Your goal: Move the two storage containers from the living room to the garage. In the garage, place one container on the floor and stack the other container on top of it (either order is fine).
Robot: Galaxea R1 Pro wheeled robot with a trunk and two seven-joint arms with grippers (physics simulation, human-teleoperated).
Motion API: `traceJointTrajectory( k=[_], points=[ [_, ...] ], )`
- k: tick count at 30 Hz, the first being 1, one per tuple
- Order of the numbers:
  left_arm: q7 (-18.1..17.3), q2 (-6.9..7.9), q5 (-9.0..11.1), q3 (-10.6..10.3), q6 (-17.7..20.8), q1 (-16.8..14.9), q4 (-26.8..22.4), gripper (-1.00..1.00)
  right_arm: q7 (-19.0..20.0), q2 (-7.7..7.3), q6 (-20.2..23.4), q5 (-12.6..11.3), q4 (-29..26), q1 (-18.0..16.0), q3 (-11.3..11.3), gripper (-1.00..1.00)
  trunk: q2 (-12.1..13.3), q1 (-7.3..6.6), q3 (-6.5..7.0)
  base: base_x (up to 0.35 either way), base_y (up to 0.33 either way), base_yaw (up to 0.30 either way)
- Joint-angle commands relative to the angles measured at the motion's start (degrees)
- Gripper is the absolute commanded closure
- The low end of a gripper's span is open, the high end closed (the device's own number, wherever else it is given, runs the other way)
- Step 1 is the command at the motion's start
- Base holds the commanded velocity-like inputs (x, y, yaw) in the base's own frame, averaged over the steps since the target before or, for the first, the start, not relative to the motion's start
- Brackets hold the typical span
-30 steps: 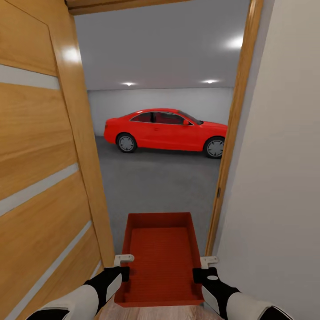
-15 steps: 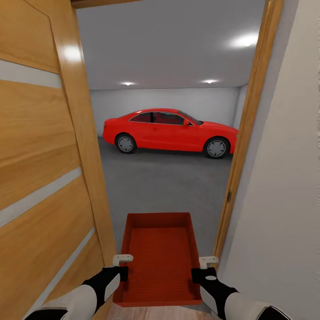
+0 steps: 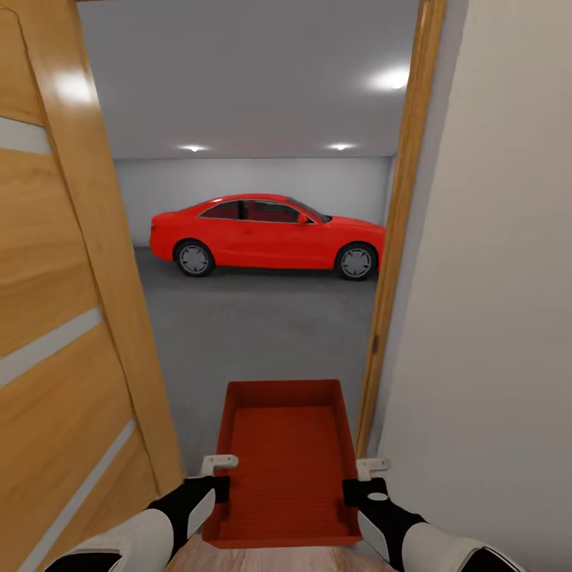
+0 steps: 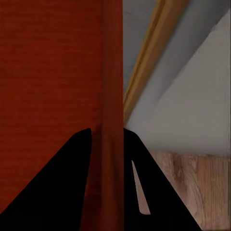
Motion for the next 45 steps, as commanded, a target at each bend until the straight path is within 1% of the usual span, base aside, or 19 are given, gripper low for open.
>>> traceJointTrajectory(
  k=[1,6,17,22,33,37,45],
  points=[
    [1.72,0.38,-1.22,-1.08,0.42,-0.01,-0.31,1.00,-0.33,-0.61,-0.37,-1.17,0.85,-0.08,-0.81,1.00,-0.10,0.02,-0.11,0.000,0.000,-0.223],
    [1.72,0.38,-1.22,-1.08,0.42,-0.01,-0.31,1.00,-0.29,-0.56,-0.37,-1.17,0.85,-0.03,-0.81,1.00,-0.10,0.02,-0.11,0.070,0.083,-0.082],
    [1.72,0.38,-1.22,-1.08,0.42,-0.01,-0.31,1.00,-0.27,-0.61,-0.37,-1.17,0.85,-0.07,-0.81,1.00,-0.10,0.02,-0.11,0.178,0.221,-0.005],
    [1.72,0.38,-1.22,-1.08,0.42,0.00,-0.31,1.00,-0.32,-0.60,-0.37,-1.13,0.85,-0.04,-0.81,1.00,-0.10,0.02,-0.11,0.050,0.052,-0.033],
    [1.72,0.38,-1.28,-1.08,0.34,0.00,-0.31,1.00,-0.34,-0.51,-0.36,-1.12,0.85,-0.06,-0.81,1.00,-0.10,0.02,-0.11,0.003,0.003,-0.200],
    [1.72,0.38,-1.28,-1.08,0.39,0.00,-0.31,1.00,-0.30,-0.53,-0.37,-1.12,0.85,-0.03,-0.81,1.00,-0.10,0.02,-0.11,0.010,0.040,-0.036],
    [1.72,0.38,-1.22,-1.01,0.37,0.00,-0.33,1.00,-0.31,-0.53,-0.37,-1.13,0.85,-0.06,-0.81,1.00,-0.10,0.02,-0.11,0.058,0.161,-0.003]
  ],
)
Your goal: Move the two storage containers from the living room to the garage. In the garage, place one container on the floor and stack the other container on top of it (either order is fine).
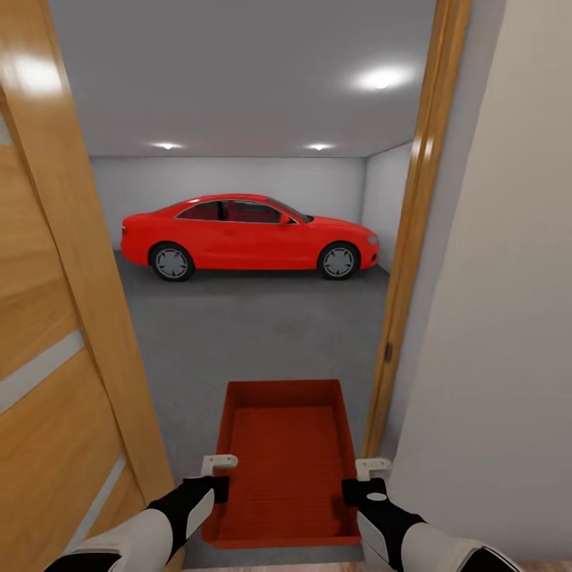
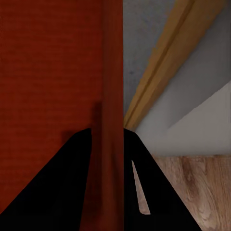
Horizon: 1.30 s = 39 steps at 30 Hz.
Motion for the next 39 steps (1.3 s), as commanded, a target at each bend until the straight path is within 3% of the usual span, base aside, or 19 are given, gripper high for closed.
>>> traceJointTrajectory(
  k=[1,39],
  points=[
    [1.97,0.18,-1.28,-0.93,0.38,-0.04,-0.32,1.00,-0.16,-0.76,-0.32,-1.24,0.76,-0.06,-0.70,1.00,-0.11,0.03,-0.11,0.008,0.026,0.000],
    [1.97,0.18,-1.28,-0.92,0.36,-0.04,-0.40,1.00,-0.13,-0.82,-0.31,-1.29,0.76,-0.05,-0.70,1.00,-0.11,0.03,-0.11,0.000,0.001,0.000]
  ],
)
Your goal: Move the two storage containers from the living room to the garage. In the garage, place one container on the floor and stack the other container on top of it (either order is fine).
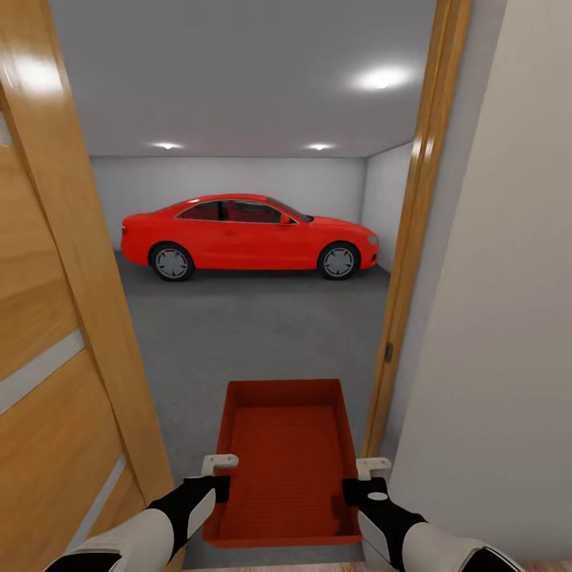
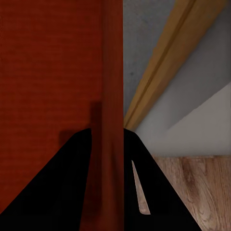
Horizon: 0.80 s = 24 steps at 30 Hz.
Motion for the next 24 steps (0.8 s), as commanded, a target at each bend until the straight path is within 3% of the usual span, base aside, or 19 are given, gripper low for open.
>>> traceJointTrajectory(
  k=[1,19,24],
  points=[
    [1.67,0.42,-1.22,-1.01,0.41,-0.02,-0.30,1.00,-0.26,-0.52,-0.37,-1.18,1.07,-0.08,-0.87,1.00,-0.11,0.02,-0.11,0.000,0.000,0.000],
    [1.67,0.42,-1.14,-1.01,0.41,-0.02,-0.30,1.00,-0.26,-0.52,-0.37,-1.13,1.07,-0.08,-0.87,1.00,-0.11,0.02,-0.11,0.003,0.000,0.000],
    [1.67,0.42,-1.06,-1.01,0.44,0.00,-0.30,1.00,-0.26,-0.52,-0.37,-1.13,1.07,-0.08,-0.87,1.00,-0.11,0.02,-0.11,0.192,0.038,0.000]
  ],
)
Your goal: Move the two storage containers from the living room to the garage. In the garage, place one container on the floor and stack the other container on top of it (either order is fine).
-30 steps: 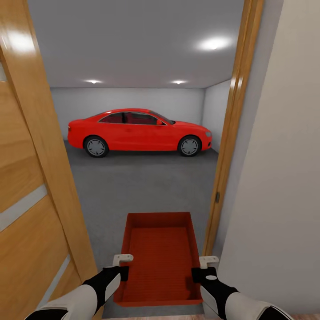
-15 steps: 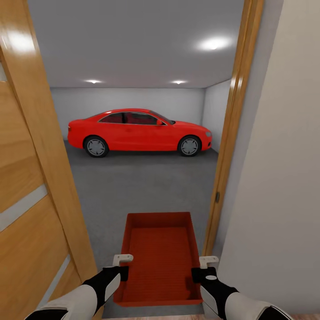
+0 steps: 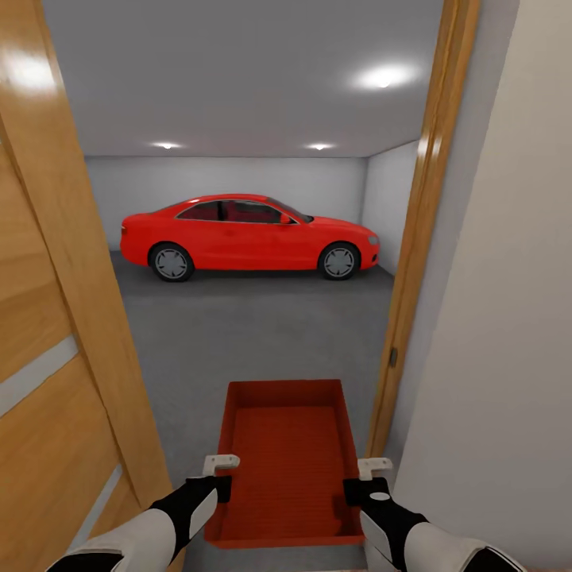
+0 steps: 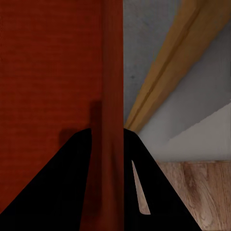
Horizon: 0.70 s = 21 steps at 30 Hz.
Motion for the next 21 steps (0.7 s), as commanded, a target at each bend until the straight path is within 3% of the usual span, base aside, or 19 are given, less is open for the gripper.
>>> traceJointTrajectory(
  k=[1,5,21],
  points=[
    [1.04,0.85,-1.25,-0.85,0.39,-0.03,-0.31,1.00,-0.93,-0.10,-0.37,-1.15,1.00,-0.07,-0.76,1.00,-0.09,0.05,-0.11,0.278,0.084,0.000],
    [1.04,0.85,-1.22,-0.86,0.37,-0.02,-0.37,1.00,-0.93,-0.10,-0.36,-1.15,1.00,-0.05,-0.76,1.00,-0.09,0.05,-0.11,0.258,0.066,0.000],
    [1.09,0.85,-1.18,-0.85,0.37,-0.05,-0.39,1.00,-0.93,-0.10,-0.35,-1.20,1.00,-0.07,-0.76,1.00,-0.09,0.05,-0.11,0.078,0.035,0.000]
  ],
)
